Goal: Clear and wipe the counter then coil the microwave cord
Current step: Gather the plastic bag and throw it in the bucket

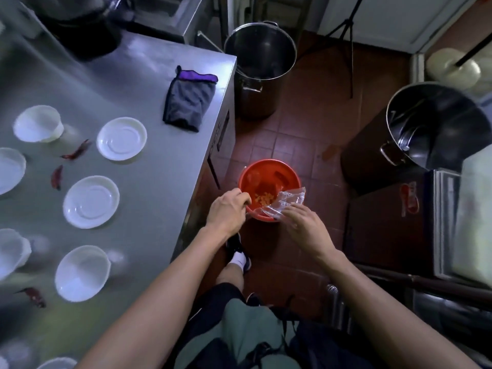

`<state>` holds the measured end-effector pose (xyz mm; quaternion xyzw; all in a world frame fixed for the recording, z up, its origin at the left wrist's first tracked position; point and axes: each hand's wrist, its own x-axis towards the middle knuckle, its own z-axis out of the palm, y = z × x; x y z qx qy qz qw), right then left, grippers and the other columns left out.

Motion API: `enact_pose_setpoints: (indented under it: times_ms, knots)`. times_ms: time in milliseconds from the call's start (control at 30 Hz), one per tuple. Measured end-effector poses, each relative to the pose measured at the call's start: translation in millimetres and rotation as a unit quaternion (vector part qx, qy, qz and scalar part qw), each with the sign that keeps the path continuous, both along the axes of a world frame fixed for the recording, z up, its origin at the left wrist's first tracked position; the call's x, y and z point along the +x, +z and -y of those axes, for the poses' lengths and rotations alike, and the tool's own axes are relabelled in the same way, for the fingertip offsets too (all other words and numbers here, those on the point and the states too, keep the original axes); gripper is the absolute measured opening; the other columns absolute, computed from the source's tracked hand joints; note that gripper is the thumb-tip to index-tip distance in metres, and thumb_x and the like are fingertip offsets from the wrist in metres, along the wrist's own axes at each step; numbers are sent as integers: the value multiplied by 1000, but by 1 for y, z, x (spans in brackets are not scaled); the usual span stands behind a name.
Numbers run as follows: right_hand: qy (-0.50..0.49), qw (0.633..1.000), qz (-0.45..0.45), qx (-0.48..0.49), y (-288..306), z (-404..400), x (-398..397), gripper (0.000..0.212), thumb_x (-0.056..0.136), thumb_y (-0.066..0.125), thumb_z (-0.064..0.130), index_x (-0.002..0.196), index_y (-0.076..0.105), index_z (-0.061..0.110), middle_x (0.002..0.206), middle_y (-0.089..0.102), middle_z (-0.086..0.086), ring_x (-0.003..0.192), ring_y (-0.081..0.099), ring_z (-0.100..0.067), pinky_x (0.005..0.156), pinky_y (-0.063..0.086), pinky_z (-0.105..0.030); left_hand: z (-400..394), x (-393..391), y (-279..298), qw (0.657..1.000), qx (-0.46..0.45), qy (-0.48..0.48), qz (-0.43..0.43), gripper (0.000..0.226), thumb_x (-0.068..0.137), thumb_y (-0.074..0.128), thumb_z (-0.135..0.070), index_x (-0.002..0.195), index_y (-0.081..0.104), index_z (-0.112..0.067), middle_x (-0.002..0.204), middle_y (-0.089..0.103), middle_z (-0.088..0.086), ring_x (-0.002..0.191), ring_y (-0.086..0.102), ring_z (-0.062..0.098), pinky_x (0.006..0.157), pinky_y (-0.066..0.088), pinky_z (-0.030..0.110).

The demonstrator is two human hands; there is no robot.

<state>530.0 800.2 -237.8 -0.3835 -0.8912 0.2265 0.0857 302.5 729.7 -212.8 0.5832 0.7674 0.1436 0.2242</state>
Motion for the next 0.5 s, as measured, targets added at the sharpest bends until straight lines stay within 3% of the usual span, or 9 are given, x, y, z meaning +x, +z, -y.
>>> enact_pose_setpoints:
  times_ms: [300, 500]
  knots:
    - [-2, 995, 74, -61, -22, -82, -34, 28, 80, 77, 0, 108, 75, 5, 111, 75, -9, 112, 66, -31, 85, 59, -49, -78, -33, -48, 996, -71, -14, 52, 14, 94, 57, -20, 104, 66, -23, 99, 59, -4, 95, 60, 20, 80, 51, 38]
    - [-22, 986, 107, -128, -76, -125, -29, 25, 89, 69, 5, 113, 73, 7, 119, 72, -6, 124, 59, -30, 90, 53, -49, -111, -33, -92, 990, -119, 15, 72, 13, 92, 57, -19, 101, 66, -25, 98, 58, -6, 94, 59, 21, 78, 50, 37]
